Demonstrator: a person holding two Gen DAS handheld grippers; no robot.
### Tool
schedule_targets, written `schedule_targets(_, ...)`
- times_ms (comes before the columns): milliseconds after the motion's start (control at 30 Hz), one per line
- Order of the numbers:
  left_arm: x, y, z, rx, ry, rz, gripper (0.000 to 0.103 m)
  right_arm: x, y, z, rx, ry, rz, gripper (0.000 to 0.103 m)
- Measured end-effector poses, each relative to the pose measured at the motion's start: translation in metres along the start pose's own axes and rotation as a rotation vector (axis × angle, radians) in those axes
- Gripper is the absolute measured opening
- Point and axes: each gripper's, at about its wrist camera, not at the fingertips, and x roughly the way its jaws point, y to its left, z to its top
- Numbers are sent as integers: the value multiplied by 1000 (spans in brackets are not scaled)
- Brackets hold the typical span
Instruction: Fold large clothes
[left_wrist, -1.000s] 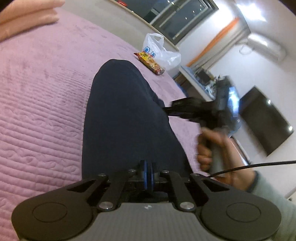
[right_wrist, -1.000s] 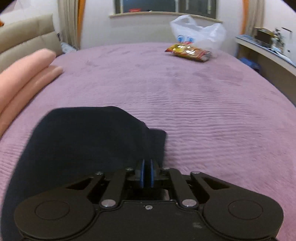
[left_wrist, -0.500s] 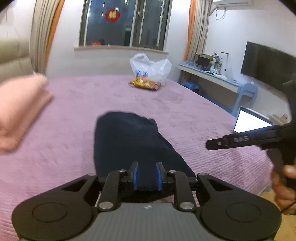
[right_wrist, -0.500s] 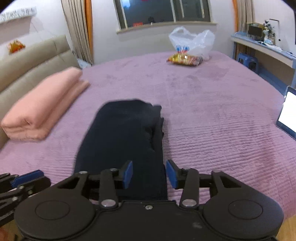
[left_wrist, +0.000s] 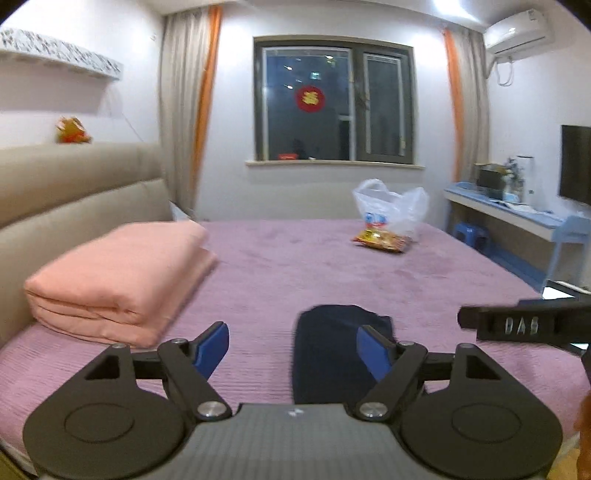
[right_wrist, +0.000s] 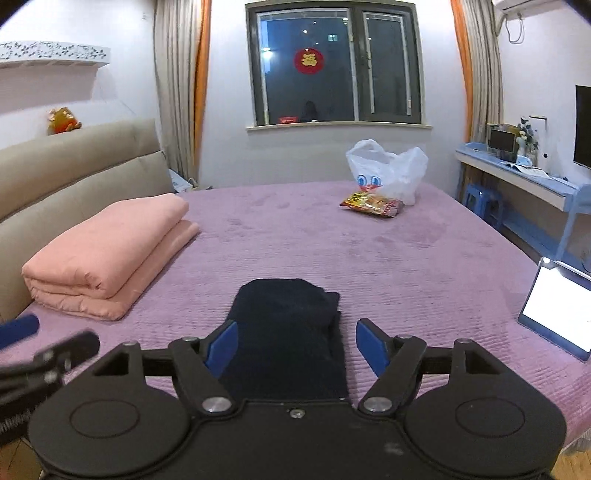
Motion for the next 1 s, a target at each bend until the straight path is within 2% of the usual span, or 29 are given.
schedule_targets(100, -6, -1, 5, 12, 1, 31, 88, 8, 9, -14, -4, 65, -3, 84)
schedule_targets(167, -4, -1, 7, 2, 28, 53, 90, 14, 16, -21, -32, 106, -27, 84)
schedule_targets(467, 14, 1, -8, -18, 110, 32, 90, 21, 18, -31, -53, 140, -54, 84)
schedule_targets(667, 23, -8, -18, 36, 126, 112, 88, 27, 16, -39, -31, 181, -30, 84)
schedule_targets(833, 30, -2, -26, 18, 174, 105, 88, 32, 17, -45, -40, 209, -27, 84)
schedule_targets(1000, 37, 2, -31, 39, 202, 143, 87, 34, 17, -46, -31, 221, -13, 84)
